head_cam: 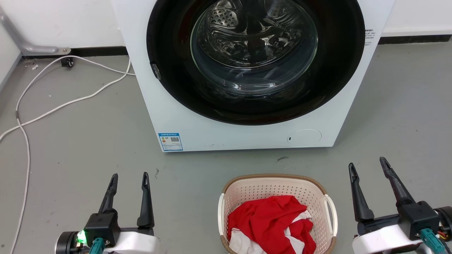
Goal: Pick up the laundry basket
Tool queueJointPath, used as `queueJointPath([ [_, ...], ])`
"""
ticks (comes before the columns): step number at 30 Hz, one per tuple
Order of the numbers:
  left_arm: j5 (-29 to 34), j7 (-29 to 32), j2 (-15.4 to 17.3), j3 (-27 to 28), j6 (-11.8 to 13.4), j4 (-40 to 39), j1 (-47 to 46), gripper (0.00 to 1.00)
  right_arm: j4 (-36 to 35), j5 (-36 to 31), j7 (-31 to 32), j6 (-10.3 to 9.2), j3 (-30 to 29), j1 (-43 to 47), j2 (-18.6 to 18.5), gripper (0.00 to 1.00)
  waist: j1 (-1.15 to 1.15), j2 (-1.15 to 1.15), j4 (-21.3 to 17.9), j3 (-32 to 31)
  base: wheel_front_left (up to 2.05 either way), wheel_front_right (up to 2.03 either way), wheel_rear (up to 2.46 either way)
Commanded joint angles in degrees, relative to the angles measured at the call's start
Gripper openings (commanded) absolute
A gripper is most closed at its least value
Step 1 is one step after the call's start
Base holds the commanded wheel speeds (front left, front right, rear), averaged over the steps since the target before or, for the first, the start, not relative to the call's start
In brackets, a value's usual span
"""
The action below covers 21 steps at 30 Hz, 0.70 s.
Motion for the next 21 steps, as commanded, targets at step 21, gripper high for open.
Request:
queueJointPath([
  [21,-1.0,-0.4,0.1,0.6,0.0,0.6,0.9,1.0,1.3,1.2,-0.1,-0.02,0.2,0.3,-0.1,1.0,0.0,0.0,-0.2,0.2,0.0,0.0,0.0],
])
